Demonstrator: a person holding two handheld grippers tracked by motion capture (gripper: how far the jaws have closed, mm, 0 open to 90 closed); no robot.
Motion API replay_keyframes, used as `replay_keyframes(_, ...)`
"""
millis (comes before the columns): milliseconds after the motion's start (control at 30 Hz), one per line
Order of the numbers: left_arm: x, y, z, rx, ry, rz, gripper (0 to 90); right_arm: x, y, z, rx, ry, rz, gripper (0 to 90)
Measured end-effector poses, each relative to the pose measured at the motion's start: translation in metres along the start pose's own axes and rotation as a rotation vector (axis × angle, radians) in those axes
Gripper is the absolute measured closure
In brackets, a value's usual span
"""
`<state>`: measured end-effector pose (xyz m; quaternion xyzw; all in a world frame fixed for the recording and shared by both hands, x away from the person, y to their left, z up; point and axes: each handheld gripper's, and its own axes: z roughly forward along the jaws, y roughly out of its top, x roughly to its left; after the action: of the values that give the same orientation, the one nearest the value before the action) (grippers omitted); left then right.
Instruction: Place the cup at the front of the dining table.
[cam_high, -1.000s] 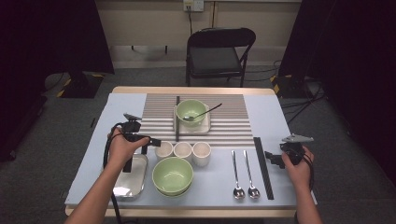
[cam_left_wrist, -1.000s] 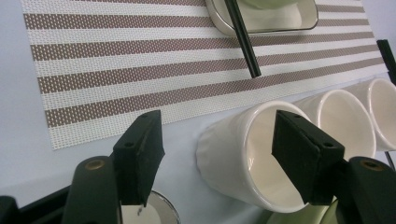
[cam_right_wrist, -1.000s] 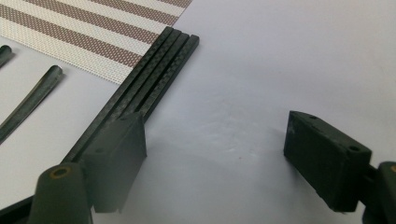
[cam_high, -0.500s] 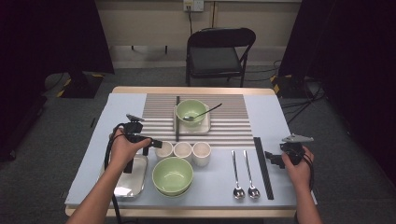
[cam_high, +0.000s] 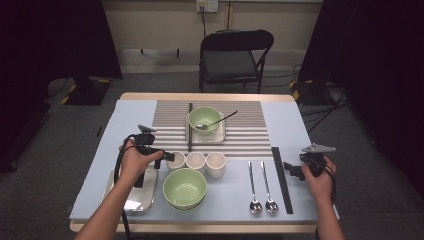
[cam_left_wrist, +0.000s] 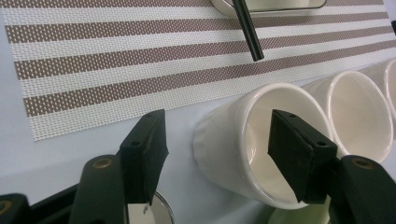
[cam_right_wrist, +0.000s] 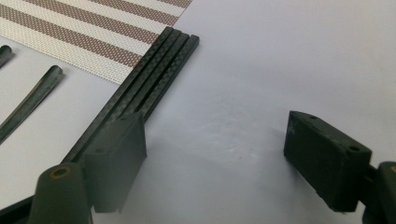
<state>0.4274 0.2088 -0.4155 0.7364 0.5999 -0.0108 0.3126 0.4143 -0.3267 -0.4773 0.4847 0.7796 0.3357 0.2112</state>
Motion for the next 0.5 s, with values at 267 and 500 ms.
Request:
replay_keyframes(267, -0.0004, -0.0009, 0.002, 0.008, 0.012, 0.0, 42.0, 0.0, 0.0, 0.0, 0.0, 0.0, 0.0, 20.0)
replay_keyframes(500, 0.0001, -0.0019, 0.0043, 0.016, 0.016, -0.011, 45.5, -0.0001, 0.0, 0.0, 0.0, 0.0, 0.0, 20.0)
